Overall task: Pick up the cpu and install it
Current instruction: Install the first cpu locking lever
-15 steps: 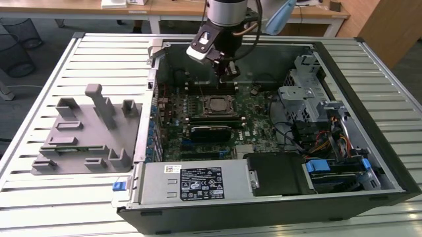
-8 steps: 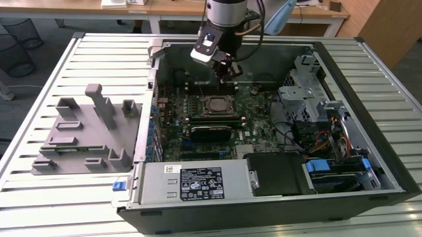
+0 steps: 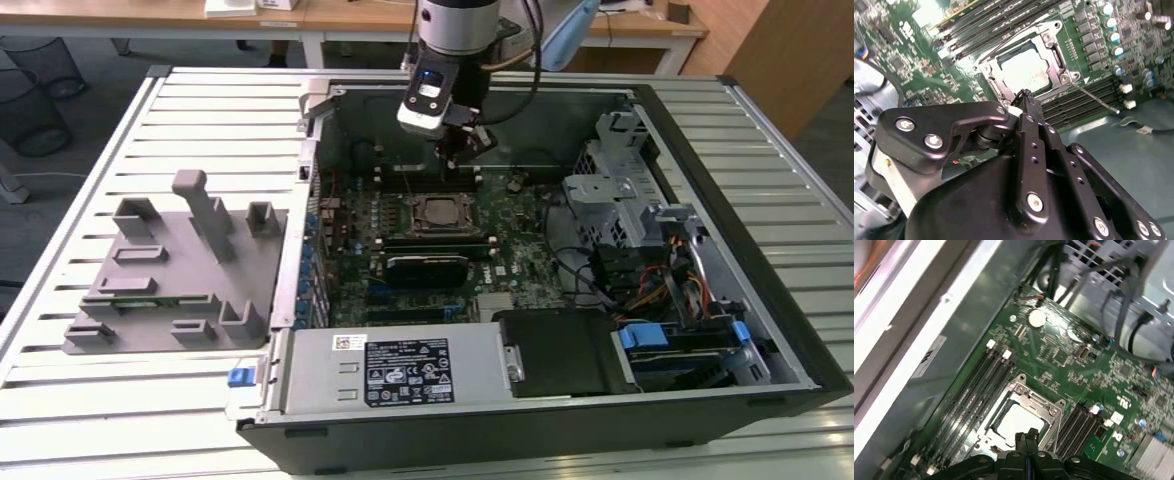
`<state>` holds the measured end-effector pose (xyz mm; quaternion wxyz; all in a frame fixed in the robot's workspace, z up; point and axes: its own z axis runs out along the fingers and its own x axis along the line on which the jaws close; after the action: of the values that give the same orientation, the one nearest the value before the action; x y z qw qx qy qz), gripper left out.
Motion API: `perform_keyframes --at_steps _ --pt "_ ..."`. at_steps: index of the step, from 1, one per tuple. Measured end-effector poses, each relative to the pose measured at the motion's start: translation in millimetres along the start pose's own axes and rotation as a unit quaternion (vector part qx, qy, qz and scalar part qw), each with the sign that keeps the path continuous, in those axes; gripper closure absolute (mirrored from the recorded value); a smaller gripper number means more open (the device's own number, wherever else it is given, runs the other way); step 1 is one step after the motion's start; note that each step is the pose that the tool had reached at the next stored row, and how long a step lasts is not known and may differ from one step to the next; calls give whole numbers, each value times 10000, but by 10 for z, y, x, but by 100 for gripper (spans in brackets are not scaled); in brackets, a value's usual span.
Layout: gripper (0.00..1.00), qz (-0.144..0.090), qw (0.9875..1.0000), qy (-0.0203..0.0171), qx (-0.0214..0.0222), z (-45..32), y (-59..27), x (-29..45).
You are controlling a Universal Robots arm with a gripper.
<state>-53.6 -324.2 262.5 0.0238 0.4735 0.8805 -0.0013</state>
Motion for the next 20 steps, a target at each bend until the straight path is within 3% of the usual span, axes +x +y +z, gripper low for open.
perform_keyframes --at_steps 5,10,15,20 --pt "89 -454 9990 9 -20 4 0 0" --pt "89 -902 9959 18 -39 8 0 0" --pt "89 -1357 9907 28 -59 13 0 1" --pt "89 -1806 9835 37 -78 18 0 1"
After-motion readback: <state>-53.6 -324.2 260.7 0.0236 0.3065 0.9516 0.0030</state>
